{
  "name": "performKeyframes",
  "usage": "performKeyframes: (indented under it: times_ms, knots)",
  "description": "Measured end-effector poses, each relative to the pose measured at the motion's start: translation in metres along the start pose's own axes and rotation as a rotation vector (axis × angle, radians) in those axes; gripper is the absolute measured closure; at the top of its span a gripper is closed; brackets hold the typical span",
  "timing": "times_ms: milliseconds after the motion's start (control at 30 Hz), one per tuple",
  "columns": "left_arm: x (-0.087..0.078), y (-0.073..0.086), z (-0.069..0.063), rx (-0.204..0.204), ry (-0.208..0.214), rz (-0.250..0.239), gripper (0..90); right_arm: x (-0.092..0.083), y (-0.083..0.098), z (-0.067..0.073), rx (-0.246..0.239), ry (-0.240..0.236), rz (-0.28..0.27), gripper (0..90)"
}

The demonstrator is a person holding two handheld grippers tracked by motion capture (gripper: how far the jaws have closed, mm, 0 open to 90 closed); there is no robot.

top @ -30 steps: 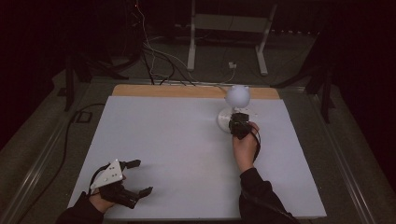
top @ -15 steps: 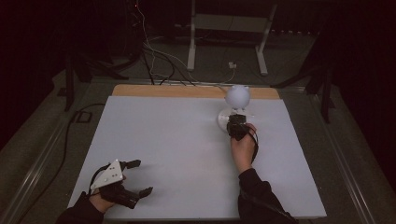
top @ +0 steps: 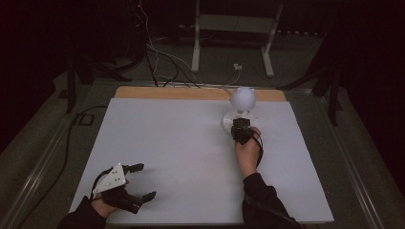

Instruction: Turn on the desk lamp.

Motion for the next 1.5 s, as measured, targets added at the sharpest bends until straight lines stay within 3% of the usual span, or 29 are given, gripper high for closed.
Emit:
performKeyframes:
  times_ms: [233,333,533,667,833,900,967,1200,1367,1500]
  knots:
    - [0.000,0.000,0.000,-0.001,0.000,-0.002,0.4,0.000,0.001,0.000,-0.017,-0.001,-0.010,90.0]
    - [0.000,0.000,0.000,-0.001,0.000,0.000,0.4,-0.001,0.000,0.001,0.003,-0.018,0.010,90.0]
    - [0.000,0.000,0.001,-0.004,0.001,0.001,0.4,-0.015,-0.010,0.005,-0.018,-0.053,-0.029,87.7]
    - [0.000,0.000,0.000,-0.004,0.000,0.001,0.4,-0.022,-0.014,0.008,-0.054,-0.093,-0.052,77.1]
    - [0.000,0.000,0.001,-0.006,-0.001,0.000,0.4,-0.026,-0.012,0.010,-0.102,-0.130,-0.040,65.7]
    - [0.000,0.000,0.001,-0.002,-0.001,0.000,0.4,-0.026,-0.011,0.013,-0.114,-0.186,-0.025,57.1]
    - [0.000,0.000,0.001,-0.001,0.000,-0.001,0.4,-0.025,-0.008,0.015,-0.078,-0.215,0.036,49.6]
    - [0.000,0.000,0.001,-0.002,-0.002,-0.001,0.4,-0.033,-0.012,0.018,-0.073,-0.246,-0.022,20.3]
    - [0.000,-0.001,0.001,-0.008,-0.002,-0.012,0.4,-0.048,-0.009,0.020,-0.145,-0.376,0.008,0.0]
    - [0.000,0.000,0.000,-0.002,-0.001,-0.001,0.4,-0.059,-0.011,0.020,-0.158,-0.441,-0.010,0.0]
Point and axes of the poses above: each handheld gripper's, and its own axes: x roughly forward along the jaws, y roughly out of its underside, z roughly to its left, the point moved 8 cm from there along x, roughly forward along the jaws, and after that the axes turned 7 degrees about x, right-handed, at the moved point
